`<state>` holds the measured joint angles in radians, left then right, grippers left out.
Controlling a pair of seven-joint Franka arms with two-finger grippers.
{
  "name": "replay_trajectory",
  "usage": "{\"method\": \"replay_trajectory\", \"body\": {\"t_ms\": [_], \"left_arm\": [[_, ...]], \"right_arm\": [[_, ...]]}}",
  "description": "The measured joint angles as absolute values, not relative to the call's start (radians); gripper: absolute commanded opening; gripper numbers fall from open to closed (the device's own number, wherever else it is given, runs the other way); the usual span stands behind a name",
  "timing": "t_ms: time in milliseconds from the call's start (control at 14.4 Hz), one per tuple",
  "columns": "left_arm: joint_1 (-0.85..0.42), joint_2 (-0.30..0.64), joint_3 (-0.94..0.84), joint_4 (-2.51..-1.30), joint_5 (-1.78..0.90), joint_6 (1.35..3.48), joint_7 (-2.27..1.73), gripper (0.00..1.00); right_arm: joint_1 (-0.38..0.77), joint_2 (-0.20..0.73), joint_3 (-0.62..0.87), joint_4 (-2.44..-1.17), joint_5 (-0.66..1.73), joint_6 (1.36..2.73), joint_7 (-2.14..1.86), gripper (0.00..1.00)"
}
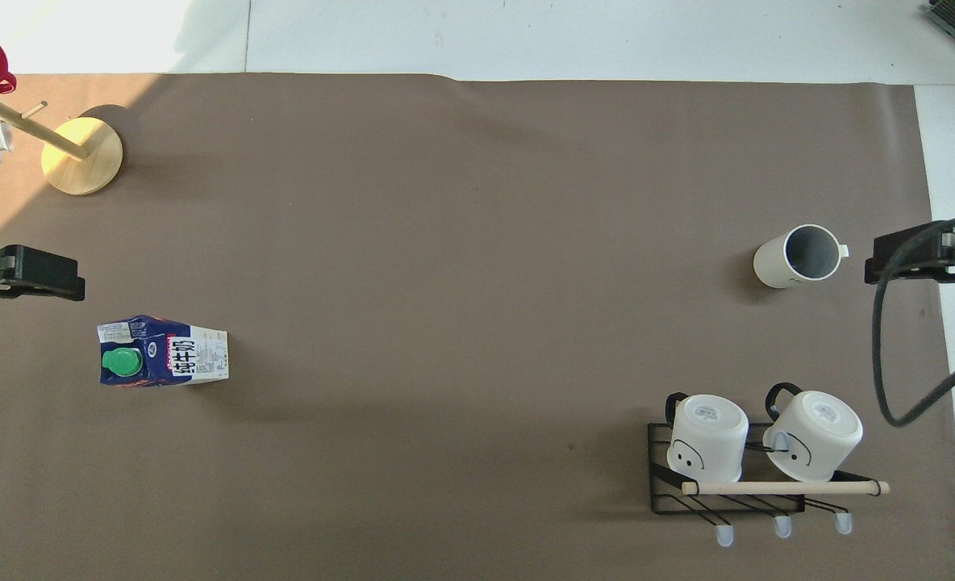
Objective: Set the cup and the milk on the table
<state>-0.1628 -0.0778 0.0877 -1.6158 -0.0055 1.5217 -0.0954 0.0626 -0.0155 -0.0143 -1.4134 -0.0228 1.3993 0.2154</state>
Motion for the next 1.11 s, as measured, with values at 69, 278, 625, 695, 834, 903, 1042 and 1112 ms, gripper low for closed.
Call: {"method": "replay_trajectory", "body": {"t_ms": [69, 278, 625, 695, 834, 903, 1042, 1112], "left_arm": [[-0.163, -0.078, 0.088, -1.616, -0.006, 1.522, -0.095, 1.00], [-0.163, -0.078, 0.088, -1.616, -0.006, 1.522, -0.095, 1.00], [-0.163, -0.078, 0.088, -1.616, -0.006, 1.522, -0.095, 1.00], [-0.163, -0.078, 0.088, -1.616, -0.006, 1.522, -0.095, 1.00], [-0.163, -0.078, 0.088, -1.616, -0.006, 1.521, -0.095, 1.00], [-0.163, -0.078, 0.088, -1.616, -0.006, 1.521, -0.095, 1.00], [-0.163, -0.078, 0.088, -1.616, -0.006, 1.521, -0.095, 1.00], [-0.163, -0.078, 0.088, -1.616, -0.006, 1.521, -0.095, 1.00]], "right_arm": [[0.063, -0.015, -0.014, -1.413, -0.023, 1.399, 0.215, 1.00], [0.063, -0.015, -0.014, -1.413, -0.023, 1.399, 0.215, 1.00], [0.063, -0.015, -0.013, -1.413, -0.023, 1.399, 0.215, 1.00], [0.063, -0.015, -0.013, -1.413, -0.023, 1.399, 0.215, 1.00], [0.063, -0.015, -0.013, -1.413, -0.023, 1.402, 0.215, 1.00], [0.063, -0.015, -0.013, -1.413, -0.023, 1.409, 0.215, 1.00], [0.063, -0.015, -0.013, -1.414, -0.024, 1.421, 0.215, 1.00], [0.062, -0.013, -0.013, -1.415, -0.024, 1.422, 0.215, 1.00]]}}
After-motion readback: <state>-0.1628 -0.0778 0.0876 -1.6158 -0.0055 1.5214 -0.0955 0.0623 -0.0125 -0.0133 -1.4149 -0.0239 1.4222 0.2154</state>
